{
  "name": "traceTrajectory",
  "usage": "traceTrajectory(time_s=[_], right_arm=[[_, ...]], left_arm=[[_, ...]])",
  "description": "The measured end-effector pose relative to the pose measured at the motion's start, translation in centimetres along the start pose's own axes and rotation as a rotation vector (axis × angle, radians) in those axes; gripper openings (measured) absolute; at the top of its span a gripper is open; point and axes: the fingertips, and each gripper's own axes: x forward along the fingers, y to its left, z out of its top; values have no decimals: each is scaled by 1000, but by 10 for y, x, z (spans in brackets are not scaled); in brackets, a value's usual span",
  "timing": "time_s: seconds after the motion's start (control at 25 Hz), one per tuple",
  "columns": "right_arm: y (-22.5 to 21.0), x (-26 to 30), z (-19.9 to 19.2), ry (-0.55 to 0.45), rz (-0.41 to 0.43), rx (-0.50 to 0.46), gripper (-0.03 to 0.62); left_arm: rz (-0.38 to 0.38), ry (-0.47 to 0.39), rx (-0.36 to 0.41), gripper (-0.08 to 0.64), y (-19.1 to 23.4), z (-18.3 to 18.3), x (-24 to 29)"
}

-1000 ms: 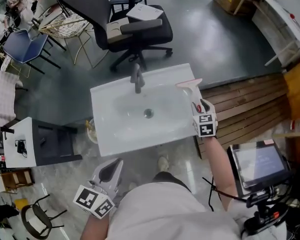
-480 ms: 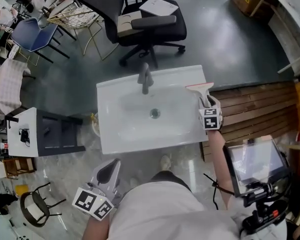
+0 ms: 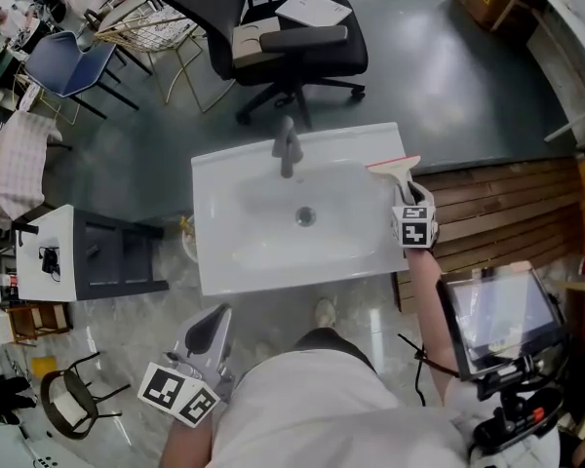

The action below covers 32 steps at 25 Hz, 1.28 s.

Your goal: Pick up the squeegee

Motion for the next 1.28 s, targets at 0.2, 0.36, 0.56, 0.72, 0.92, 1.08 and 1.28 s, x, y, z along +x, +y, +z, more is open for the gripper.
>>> traceTrajectory(time_s=[0.2, 0.36, 0.56, 0.72, 0.92, 1.08, 1.28], right_arm=[[7, -21, -4, -11, -26, -4, 104], [15, -44, 1, -24, -35, 5, 104], [18, -56, 6, -31, -29, 11, 104], [42, -99, 9, -44, -47, 12, 104], [72, -144, 9, -69, -57, 27, 104], [96, -175, 13, -87, -55, 33, 104], [126, -218, 18, -102, -55, 34, 104]], left_arm=[[-20, -16, 1, 8, 5, -6, -19], [-52, -26, 4, 8, 7, -11, -27], [-88, -25, 16, 8, 6, -13, -18], [-132, -31, 26, 8, 12, -20, -49], [-172, -39, 50, 8, 17, -32, -81], [-187, -54, 58, 8, 26, -37, -104], [-200, -71, 66, 8, 37, -43, -141]])
